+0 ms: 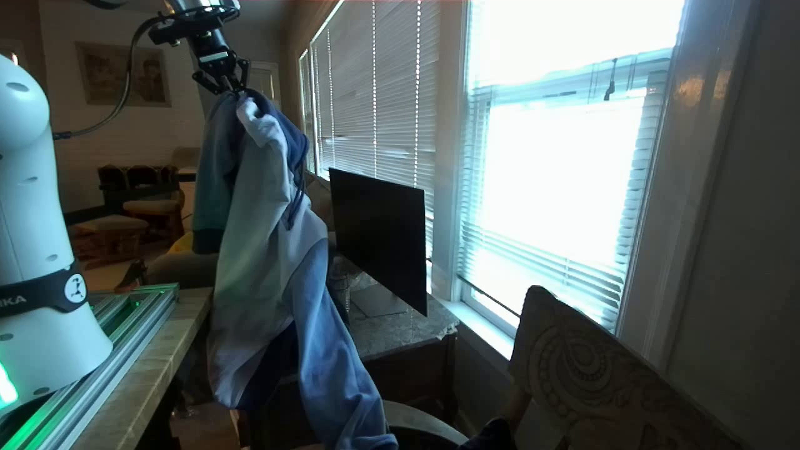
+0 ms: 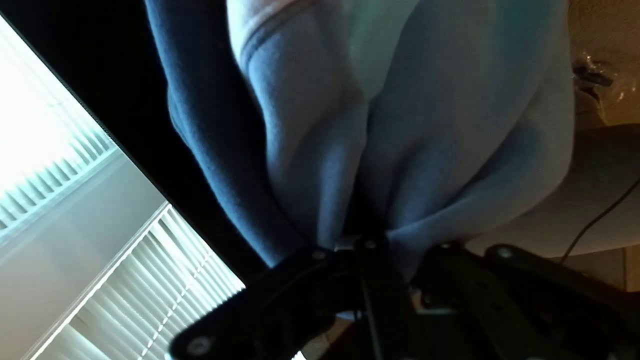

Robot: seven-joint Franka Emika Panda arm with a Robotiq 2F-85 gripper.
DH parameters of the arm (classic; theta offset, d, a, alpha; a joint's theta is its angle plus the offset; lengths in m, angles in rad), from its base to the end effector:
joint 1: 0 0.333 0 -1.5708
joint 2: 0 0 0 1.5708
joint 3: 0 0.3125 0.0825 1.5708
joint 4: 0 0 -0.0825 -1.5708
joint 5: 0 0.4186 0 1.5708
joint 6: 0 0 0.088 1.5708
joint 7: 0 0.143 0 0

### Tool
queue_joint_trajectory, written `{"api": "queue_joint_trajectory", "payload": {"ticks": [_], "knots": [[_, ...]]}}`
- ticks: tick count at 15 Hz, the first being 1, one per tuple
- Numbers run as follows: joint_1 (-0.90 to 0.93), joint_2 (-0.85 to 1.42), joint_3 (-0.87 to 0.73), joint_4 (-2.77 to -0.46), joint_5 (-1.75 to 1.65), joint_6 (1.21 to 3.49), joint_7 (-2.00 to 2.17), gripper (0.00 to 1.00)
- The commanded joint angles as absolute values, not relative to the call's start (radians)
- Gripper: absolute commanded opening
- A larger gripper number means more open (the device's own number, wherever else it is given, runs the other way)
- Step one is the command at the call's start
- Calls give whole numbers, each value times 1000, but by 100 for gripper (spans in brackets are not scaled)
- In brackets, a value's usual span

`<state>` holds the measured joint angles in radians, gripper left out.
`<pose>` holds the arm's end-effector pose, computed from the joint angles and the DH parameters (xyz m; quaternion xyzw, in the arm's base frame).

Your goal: Put the jersey on the tv stand

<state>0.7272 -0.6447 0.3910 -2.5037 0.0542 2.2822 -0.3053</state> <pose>0.1928 0.4058 0.4771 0.7572 0.6178 0.2114 0.0142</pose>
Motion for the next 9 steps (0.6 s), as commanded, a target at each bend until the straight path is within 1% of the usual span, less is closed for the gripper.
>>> {"api": "queue_joint_trajectory", "payload": {"ticks": [1, 2, 4, 9], "knots": [[746, -639, 374, -2502, 38, 2281, -294, 14], [746, -639, 373, -2502, 37, 2281, -295, 4], [732, -605, 398, -2477, 20, 2314, -271, 4], [649, -478, 526, -2370, -112, 2475, -112, 4]]}}
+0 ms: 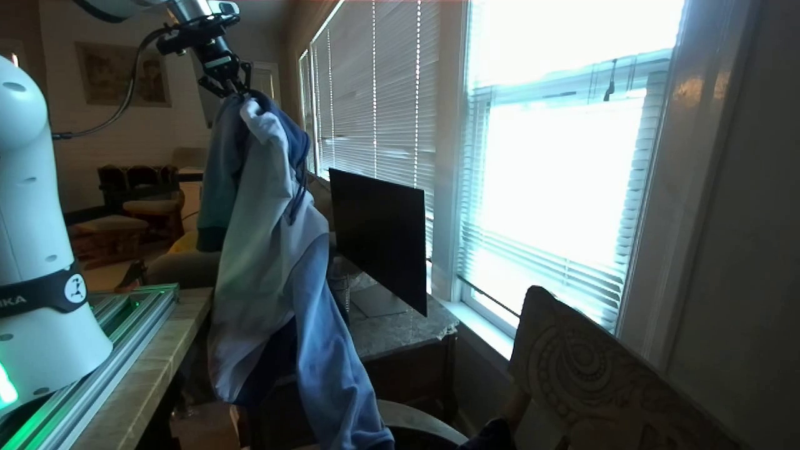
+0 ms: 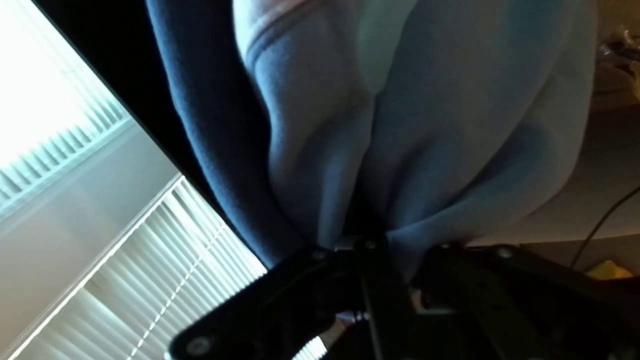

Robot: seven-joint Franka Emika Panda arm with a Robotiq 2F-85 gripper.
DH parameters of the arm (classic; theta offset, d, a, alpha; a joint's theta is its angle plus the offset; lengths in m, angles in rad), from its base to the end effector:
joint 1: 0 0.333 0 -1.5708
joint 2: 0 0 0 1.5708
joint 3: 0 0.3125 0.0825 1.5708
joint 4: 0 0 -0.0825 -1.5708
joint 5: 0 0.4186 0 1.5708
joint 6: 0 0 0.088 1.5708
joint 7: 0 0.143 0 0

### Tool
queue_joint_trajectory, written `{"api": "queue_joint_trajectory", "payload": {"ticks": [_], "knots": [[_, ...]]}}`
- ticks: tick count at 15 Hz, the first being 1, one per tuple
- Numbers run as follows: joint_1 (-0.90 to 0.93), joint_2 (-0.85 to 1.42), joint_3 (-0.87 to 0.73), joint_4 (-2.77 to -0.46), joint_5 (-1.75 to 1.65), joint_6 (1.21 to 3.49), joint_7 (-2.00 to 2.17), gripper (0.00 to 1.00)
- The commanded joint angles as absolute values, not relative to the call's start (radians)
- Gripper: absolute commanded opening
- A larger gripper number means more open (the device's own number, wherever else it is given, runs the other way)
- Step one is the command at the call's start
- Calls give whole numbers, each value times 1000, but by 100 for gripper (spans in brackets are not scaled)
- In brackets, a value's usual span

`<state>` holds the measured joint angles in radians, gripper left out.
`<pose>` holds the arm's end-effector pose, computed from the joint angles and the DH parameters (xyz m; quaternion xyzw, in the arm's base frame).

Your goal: Put the jersey on the tv stand

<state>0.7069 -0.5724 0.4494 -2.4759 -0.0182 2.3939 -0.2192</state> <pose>0.1895 0.4365 0.4712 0.7480 0.6147 0.2495 0.0194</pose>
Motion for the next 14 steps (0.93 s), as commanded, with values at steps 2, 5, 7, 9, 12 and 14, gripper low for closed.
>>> {"api": "queue_joint_trajectory", "payload": {"ticks": [2, 5, 7, 9, 12, 14], "knots": [[593, -437, 593, -2331, -190, 2543, -17, 4], [406, -409, 762, -2287, -365, 2636, 205, 4], [265, -424, 877, -2268, -475, 2657, 318, 4], [144, -445, 976, -2266, -562, 2662, 378, 4], [12, -480, 1088, -2277, -652, 2662, 408, 4], [-15, -466, 1124, -2292, -662, 2662, 386, 4]]}}
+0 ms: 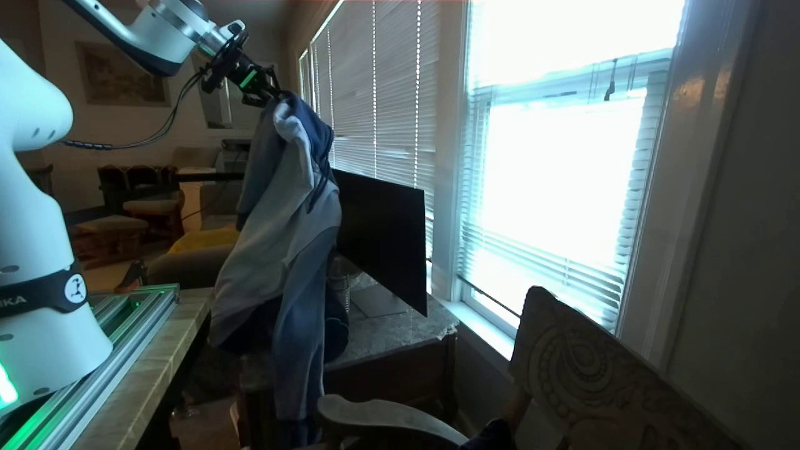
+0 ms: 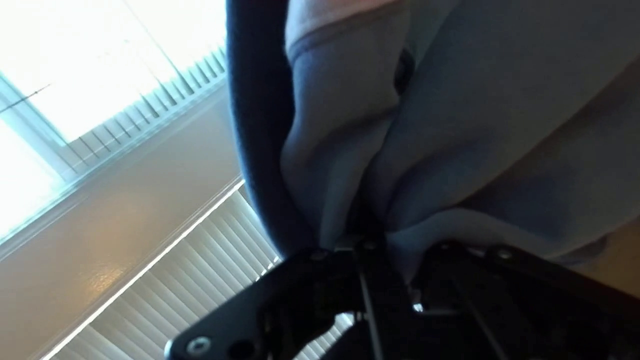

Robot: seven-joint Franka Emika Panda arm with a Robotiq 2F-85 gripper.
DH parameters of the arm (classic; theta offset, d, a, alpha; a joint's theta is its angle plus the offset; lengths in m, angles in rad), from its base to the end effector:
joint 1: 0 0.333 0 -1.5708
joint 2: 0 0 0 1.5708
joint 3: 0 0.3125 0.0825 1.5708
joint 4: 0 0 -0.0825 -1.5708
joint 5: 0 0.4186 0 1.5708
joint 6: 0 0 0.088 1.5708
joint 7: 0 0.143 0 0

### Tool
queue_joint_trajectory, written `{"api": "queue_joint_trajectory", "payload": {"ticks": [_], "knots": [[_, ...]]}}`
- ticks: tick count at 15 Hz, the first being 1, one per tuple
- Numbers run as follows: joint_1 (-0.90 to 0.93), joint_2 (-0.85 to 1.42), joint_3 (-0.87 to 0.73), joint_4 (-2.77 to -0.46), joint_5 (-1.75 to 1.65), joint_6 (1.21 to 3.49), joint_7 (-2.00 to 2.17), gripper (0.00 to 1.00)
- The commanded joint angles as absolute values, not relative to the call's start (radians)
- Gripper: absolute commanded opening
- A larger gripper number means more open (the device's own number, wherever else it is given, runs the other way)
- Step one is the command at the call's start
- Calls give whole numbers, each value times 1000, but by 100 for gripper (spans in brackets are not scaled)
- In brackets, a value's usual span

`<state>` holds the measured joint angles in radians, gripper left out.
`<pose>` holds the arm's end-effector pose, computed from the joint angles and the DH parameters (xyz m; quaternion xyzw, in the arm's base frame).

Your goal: Put the jersey on the tv stand

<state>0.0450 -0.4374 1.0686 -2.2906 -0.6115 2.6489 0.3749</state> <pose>0.2288 0.5246 0.4445 0.7168 0.5378 0.4226 0.1355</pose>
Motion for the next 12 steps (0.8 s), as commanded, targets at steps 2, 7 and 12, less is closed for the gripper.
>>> {"api": "queue_joint_trajectory", "payload": {"ticks": [2, 7, 12], "knots": [[-43, -477, 1156, -2313, -679, 2664, 375, 4], [-20, -434, 1166, -2384, -661, 2631, 292, 4], [8, -377, 1145, -2454, -650, 2611, 206, 4]]}}
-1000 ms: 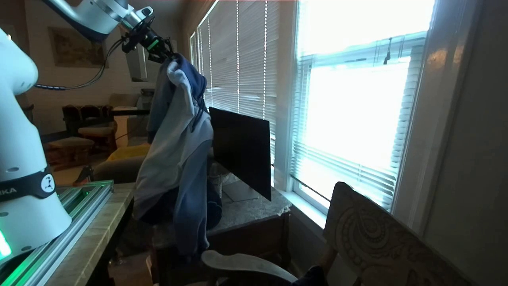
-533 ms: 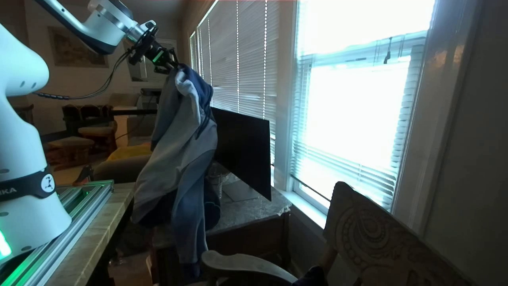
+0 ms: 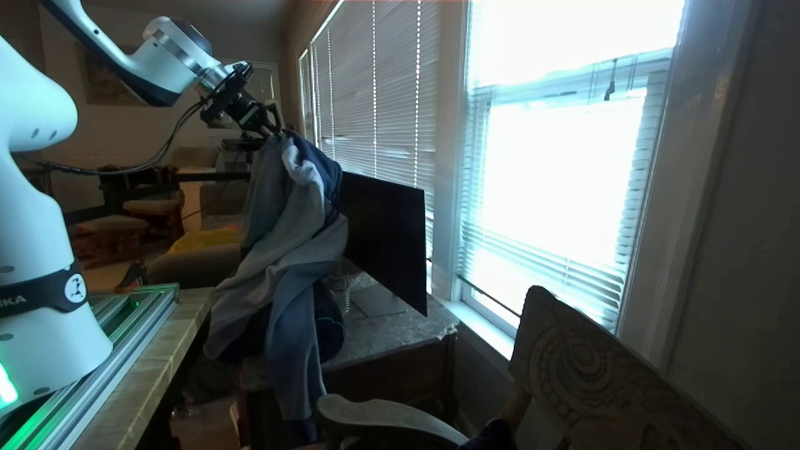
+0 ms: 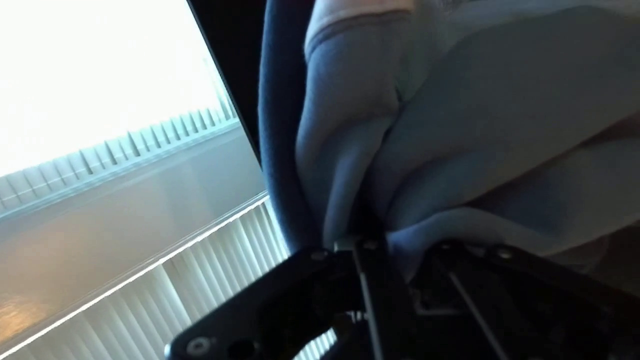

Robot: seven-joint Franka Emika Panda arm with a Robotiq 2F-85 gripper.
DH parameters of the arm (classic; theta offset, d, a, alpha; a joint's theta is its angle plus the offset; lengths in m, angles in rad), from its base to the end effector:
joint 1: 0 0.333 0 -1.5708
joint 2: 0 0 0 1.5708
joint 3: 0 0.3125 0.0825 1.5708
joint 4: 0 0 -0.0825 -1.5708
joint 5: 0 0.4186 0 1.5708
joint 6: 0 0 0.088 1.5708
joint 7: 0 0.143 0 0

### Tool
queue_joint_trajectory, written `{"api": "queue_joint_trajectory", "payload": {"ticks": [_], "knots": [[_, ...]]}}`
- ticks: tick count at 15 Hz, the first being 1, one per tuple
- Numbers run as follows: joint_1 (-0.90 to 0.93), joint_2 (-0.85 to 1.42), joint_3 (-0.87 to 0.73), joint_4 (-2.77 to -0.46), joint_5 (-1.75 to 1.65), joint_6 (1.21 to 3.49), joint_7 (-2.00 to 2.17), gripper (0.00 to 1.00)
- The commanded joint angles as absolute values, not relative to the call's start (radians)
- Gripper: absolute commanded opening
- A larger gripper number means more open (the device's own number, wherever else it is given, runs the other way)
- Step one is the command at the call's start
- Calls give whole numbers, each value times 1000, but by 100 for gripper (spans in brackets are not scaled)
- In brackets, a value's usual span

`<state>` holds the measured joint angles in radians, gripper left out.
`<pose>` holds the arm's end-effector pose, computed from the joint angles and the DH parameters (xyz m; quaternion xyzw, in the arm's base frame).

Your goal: Put the jersey on the tv stand

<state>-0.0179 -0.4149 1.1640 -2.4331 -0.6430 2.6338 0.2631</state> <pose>0.2277 0.4856 0.3472 0.6875 0.6092 0.3359 0.2084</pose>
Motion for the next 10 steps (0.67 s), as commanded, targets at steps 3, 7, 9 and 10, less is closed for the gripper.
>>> {"api": "queue_joint_trajectory", "payload": {"ticks": [3, 7, 9, 10], "knots": [[37, -319, 1121, -2483, -633, 2600, 162, 4], [27, -262, 1128, -2526, -634, 2621, 146, 4], [13, -239, 1136, -2541, -644, 2614, 155, 4], [6, -228, 1139, -2550, -650, 2611, 158, 4]]}}
